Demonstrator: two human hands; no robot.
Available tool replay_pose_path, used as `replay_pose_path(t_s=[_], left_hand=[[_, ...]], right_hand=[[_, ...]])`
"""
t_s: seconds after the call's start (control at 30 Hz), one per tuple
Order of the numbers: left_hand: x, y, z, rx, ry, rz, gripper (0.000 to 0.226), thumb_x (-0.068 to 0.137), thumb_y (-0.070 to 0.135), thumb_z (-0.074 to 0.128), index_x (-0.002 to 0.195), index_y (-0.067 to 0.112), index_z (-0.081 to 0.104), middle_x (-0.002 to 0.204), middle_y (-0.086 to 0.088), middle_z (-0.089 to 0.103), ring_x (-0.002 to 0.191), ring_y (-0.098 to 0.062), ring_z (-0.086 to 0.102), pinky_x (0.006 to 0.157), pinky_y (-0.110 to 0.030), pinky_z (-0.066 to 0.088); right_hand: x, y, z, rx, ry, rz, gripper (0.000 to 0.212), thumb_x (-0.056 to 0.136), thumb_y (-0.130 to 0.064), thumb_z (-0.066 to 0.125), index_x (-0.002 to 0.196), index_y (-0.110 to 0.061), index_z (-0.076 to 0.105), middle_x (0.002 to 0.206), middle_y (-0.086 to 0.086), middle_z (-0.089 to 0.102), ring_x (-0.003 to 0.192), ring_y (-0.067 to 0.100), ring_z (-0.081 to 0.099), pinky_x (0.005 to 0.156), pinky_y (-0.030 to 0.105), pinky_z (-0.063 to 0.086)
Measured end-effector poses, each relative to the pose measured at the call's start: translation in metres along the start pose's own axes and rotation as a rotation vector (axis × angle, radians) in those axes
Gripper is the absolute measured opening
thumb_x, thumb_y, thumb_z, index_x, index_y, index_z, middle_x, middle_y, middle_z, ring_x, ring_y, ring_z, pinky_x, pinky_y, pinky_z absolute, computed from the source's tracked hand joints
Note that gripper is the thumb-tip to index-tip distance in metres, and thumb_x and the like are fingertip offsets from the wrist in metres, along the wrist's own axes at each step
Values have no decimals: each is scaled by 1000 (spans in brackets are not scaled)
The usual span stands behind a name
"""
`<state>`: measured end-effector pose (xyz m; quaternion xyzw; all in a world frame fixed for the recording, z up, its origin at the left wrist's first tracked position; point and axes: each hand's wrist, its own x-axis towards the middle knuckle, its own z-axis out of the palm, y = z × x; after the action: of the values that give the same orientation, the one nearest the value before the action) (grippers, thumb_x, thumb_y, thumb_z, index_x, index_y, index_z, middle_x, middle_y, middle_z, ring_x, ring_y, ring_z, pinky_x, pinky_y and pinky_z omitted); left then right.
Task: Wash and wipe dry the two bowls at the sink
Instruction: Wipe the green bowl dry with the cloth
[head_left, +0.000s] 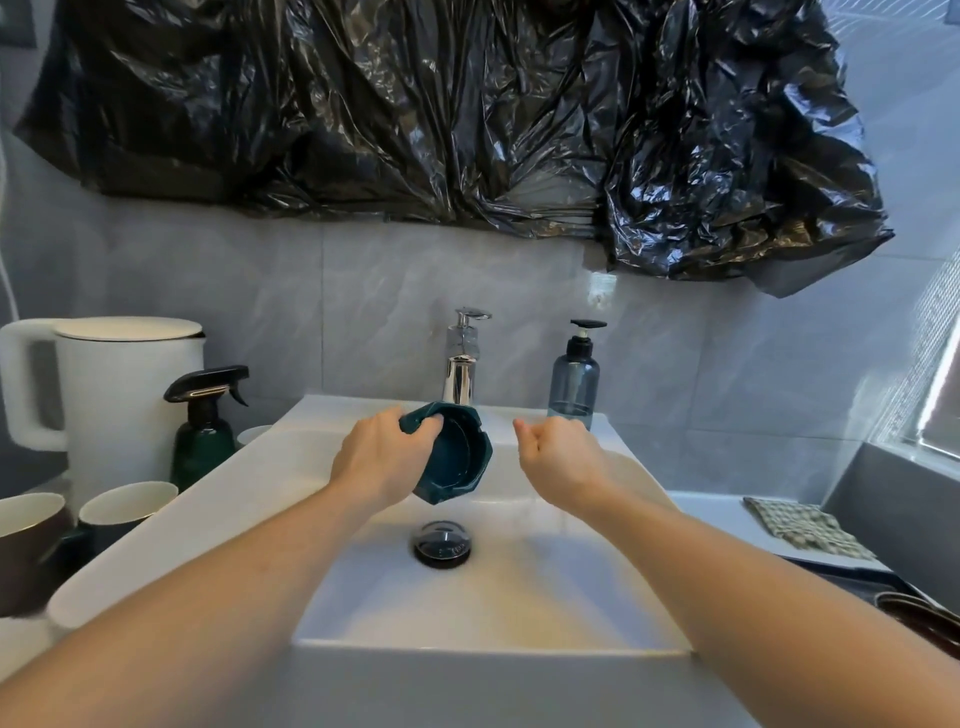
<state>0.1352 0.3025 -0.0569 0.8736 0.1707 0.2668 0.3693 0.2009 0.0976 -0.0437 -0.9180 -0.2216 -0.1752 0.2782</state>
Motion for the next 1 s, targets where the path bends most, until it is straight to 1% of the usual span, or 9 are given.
replay_pose_path(t_s=[0.1, 0.2, 0.3, 0.4, 0.5, 0.6, 0.7, 0.87, 1.0], left_hand=[[0, 2, 6, -134, -95, -93, 47, 96, 61, 54, 91, 16, 69, 88, -12, 74, 52, -31, 68, 50, -30, 51], [-2, 9, 9, -233, -153, -199, 59, 97, 65, 50, 106, 10, 69, 95, -15, 72, 49, -27, 63, 49, -27, 49], [-5, 14, 12, -290, -198, -268, 66, 97, 69, 44, 112, 10, 68, 96, -16, 72, 50, -27, 64, 54, -28, 52], [-7, 15, 17, -267, -228, -263, 65, 99, 67, 39, 118, 11, 66, 99, -17, 72, 52, -27, 65, 57, -29, 55], [-5, 13, 20, -274, -254, -252, 65, 100, 66, 38, 122, 11, 64, 99, -20, 74, 55, -29, 69, 57, -30, 57], [-2, 12, 21, -325, -276, -240, 64, 100, 67, 41, 126, 12, 61, 101, -20, 75, 62, -32, 75, 65, -36, 64], [-2, 10, 20, -349, -265, -220, 76, 87, 75, 48, 125, 11, 60, 104, -18, 75, 64, -31, 78, 68, -38, 67], [-9, 17, 18, -394, -158, -143, 63, 98, 66, 55, 126, 10, 51, 116, -13, 67, 63, -29, 78, 61, -36, 65], [-14, 25, 19, -457, -157, -99, 55, 102, 60, 56, 127, 11, 49, 119, -14, 64, 79, -32, 78, 56, -31, 61]], right_hand=[[-1, -6, -2, 79, 41, 0, 61, 108, -41, 40, 53, -17, 40, 52, 0, 47, 49, 19, 42, 49, 30, 30], [-1, -8, -2, 159, 64, -25, 61, 108, -43, 39, 57, -11, 44, 53, 2, 50, 52, 21, 45, 54, 35, 39], [-3, -11, -2, 314, 105, -63, 56, 107, -45, 40, 61, -14, 39, 53, -3, 41, 53, 21, 38, 55, 35, 34], [-4, -15, 2, 474, 24, -88, 43, 104, -46, 39, 81, -13, 55, 74, 4, 55, 72, 29, 54, 63, 40, 47], [-3, -19, 6, 558, -77, -93, 24, 102, -20, 40, 100, -17, 63, 100, 1, 51, 87, 24, 55, 66, 32, 46], [-1, -18, 5, 555, -81, -122, 30, 98, -9, 46, 119, -21, 65, 117, -3, 42, 105, 24, 54, 69, 24, 47], [-2, -16, 3, 521, -96, -108, 50, 97, -6, 55, 142, -28, 50, 127, -5, 43, 104, 22, 59, 60, 23, 58], [-1, -9, 0, 547, 93, -50, 24, 93, -17, 75, 114, -22, 65, 106, -5, 67, 68, 14, 70, 47, 23, 58], [3, -13, 5, 373, 181, -136, 27, 88, -26, 81, 115, -25, 76, 112, -6, 59, 91, 13, 63, 75, 30, 61]])
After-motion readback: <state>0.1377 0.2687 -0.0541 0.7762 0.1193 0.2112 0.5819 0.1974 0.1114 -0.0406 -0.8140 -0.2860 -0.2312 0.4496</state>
